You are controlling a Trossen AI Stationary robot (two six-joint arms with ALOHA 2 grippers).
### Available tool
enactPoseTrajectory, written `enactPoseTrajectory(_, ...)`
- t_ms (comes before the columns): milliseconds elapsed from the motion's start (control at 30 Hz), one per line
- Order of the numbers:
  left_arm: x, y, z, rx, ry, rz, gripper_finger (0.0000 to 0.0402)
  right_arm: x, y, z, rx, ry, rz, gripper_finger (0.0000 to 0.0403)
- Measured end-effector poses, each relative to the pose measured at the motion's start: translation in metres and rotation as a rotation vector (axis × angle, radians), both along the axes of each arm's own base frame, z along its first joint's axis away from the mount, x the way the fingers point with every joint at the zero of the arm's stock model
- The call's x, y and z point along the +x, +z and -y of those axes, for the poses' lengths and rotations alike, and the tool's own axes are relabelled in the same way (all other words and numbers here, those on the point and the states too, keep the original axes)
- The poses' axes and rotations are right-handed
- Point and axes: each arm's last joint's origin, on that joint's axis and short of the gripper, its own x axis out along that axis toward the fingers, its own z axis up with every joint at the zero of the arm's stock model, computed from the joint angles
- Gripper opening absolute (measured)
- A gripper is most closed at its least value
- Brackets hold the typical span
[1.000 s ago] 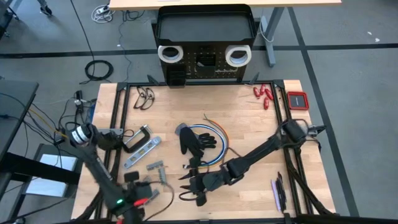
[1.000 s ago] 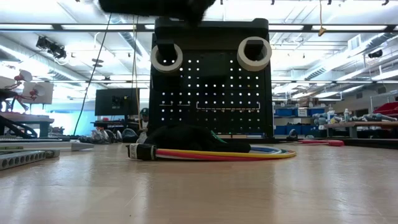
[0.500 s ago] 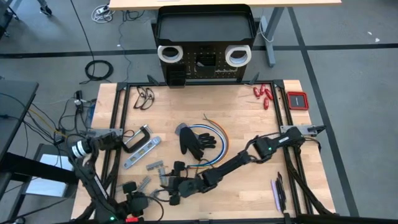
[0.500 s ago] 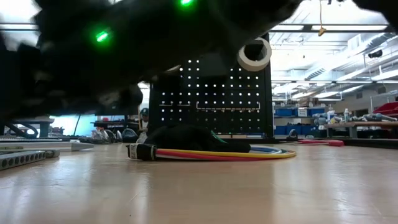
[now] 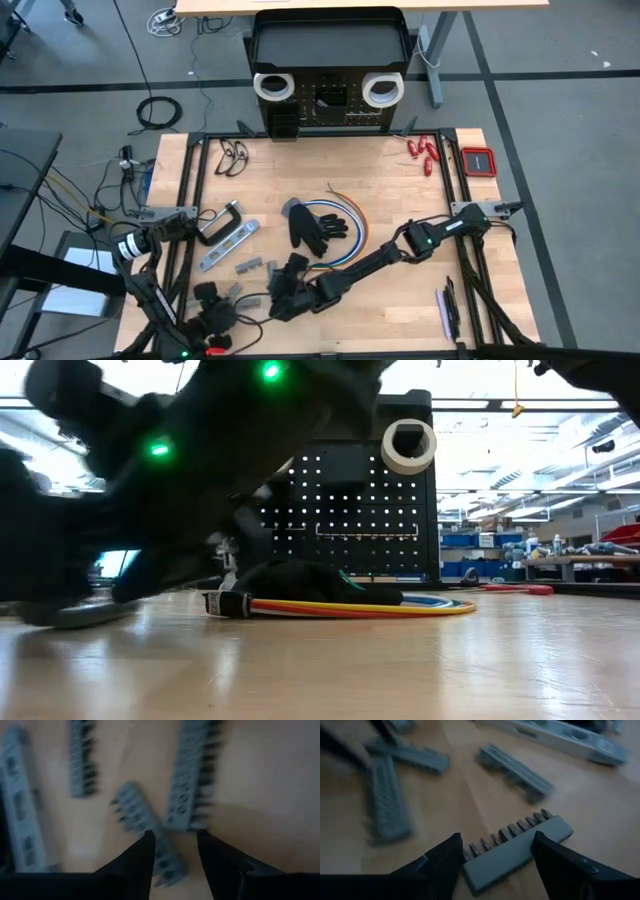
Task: Hang tools onto peg board
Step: Put the terminal block into the black bin on the peg board
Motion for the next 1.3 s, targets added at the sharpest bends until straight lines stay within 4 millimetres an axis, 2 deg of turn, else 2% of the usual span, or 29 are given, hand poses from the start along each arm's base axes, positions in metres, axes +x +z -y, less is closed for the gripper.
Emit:
enactPoseTrajectory(200,-0.001,0.002,-0.005,0.065,-0.034,-0.03,0.0159,-0.018,0.025,-0.003,-0.043,0.039,-0.132,0.0251)
enactPoseTrajectory(367,0.006,-0.001,0.0,0.03,-0.122,-0.045,0.0159,-0.025,0.042,-0.022,-0.046,-0.071,0.012,0.0252)
enactPoseTrajectory(500,0.008,0.003,0.003,-0.003,-0.179,-0.067,0.0159,-0.031,0.024,-0.032,-0.025,-0.206,0.09,0.0252)
enactPoseTrajectory(667,0.008,0.004,0.005,-0.001,-0.218,-0.083,0.0159,-0.03,0.0,-0.037,0.104,-0.311,0.17,0.0252)
enactPoseTrajectory(733,0.008,0.004,0.005,0.002,-0.218,-0.096,0.0159,-0.03,-0.013,-0.034,0.092,-0.338,0.163,0.0252)
enactPoseTrajectory(1100,0.009,0.004,0.004,-0.007,-0.211,-0.109,0.0158,-0.021,-0.027,-0.016,-0.003,-0.324,0.129,0.0234)
enactPoseTrajectory(1300,0.012,0.004,0.004,-0.01,-0.202,-0.073,0.0158,-0.01,-0.046,-0.003,-0.036,-0.331,0.154,0.0228)
